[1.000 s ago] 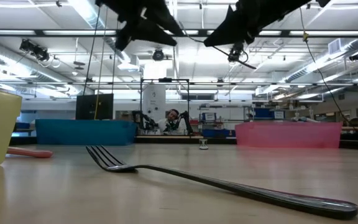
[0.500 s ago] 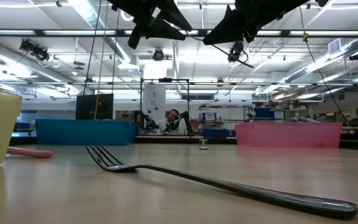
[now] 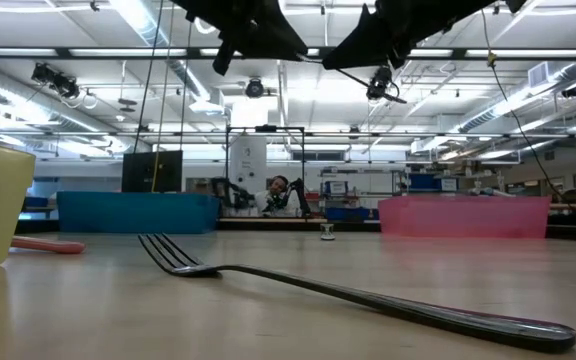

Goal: Sort silverware by color (type)
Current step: Put the top iridescent fork into the yellow bin

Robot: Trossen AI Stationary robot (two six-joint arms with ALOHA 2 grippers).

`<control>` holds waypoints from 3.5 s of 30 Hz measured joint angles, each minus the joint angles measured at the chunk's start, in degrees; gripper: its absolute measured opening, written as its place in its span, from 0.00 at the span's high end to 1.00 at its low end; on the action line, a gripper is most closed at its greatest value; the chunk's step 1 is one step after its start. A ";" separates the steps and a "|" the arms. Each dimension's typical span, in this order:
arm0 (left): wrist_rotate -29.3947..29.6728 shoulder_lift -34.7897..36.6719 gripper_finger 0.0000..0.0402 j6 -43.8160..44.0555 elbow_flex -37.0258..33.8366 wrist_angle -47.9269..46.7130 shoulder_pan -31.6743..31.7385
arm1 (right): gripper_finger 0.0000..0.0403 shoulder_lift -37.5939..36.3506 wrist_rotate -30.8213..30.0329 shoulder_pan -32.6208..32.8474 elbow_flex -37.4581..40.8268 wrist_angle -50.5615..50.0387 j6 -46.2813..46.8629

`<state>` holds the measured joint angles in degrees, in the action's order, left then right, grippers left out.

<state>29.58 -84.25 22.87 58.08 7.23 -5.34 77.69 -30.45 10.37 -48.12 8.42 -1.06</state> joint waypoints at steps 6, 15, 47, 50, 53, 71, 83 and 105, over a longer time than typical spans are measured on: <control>-0.02 0.00 0.98 -3.03 0.00 -0.10 -0.07 | 0.97 0.00 0.05 0.00 -0.02 -0.05 0.00; 0.22 0.00 1.00 -5.64 0.00 -0.34 -1.41 | 0.90 0.00 2.68 0.02 -0.02 0.71 -0.02; -5.44 2.73 1.00 17.78 23.99 -68.46 -25.90 | 0.75 -0.09 1.50 2.69 -0.04 0.66 -1.95; -10.87 2.73 1.00 21.70 24.96 -70.59 -28.54 | 0.75 -0.09 1.46 2.69 -0.04 0.45 -1.92; -16.48 2.73 1.00 26.38 25.05 -74.61 -31.20 | 0.75 -0.09 1.48 2.69 -0.04 0.35 -1.92; -22.18 -1.71 1.00 45.79 22.91 -90.75 -42.64 | 0.74 -0.09 1.39 0.17 -0.04 -3.31 -1.27; -33.64 -12.61 1.00 41.95 22.91 -95.83 -42.76 | 0.74 -0.09 1.50 -2.54 -0.04 -4.30 -0.52; -32.39 -17.53 0.85 39.42 22.91 -84.55 -41.05 | 0.74 -0.09 1.59 -3.86 -0.04 -4.70 -0.07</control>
<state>-2.81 -101.78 62.28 80.99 -77.32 -46.39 77.60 -28.86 6.51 -48.16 3.73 -1.13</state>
